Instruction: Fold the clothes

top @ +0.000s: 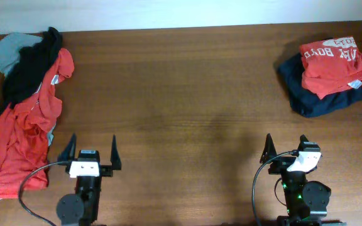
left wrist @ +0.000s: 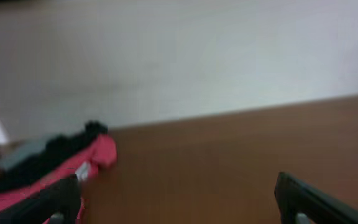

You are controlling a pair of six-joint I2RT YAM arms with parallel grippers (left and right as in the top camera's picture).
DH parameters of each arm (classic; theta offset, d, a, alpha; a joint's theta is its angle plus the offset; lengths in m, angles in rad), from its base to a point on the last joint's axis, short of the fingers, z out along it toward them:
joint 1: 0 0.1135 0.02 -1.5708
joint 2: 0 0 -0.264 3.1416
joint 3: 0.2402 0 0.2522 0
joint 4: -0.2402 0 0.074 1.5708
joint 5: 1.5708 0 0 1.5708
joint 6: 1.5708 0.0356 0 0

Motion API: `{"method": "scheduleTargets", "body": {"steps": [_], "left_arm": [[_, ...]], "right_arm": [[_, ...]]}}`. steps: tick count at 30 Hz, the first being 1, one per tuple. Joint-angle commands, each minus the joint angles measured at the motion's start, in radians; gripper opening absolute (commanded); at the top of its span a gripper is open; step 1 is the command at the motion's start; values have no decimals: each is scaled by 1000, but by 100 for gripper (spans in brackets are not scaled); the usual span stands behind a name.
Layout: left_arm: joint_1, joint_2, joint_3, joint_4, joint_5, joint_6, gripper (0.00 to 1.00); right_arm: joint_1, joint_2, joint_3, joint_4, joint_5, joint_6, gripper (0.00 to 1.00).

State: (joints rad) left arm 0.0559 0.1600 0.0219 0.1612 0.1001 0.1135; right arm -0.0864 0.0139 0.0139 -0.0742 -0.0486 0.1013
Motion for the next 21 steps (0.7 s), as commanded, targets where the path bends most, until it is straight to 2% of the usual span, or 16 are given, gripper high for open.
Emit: {"method": "scheduleTargets", "body": {"steps": [1,8,21], "left_arm": [[6,-47,-14,-49,6,16,99],[6,-126,-14,-239,-19,16,99],[-29,-155,-13,-237,-26,16,99]], "right_arm": [[-6,-10,-8,0,12,1,99],[-6,-10,-8,0,12,1,99],[-6,-10,-8,0,12,1,99]]}}
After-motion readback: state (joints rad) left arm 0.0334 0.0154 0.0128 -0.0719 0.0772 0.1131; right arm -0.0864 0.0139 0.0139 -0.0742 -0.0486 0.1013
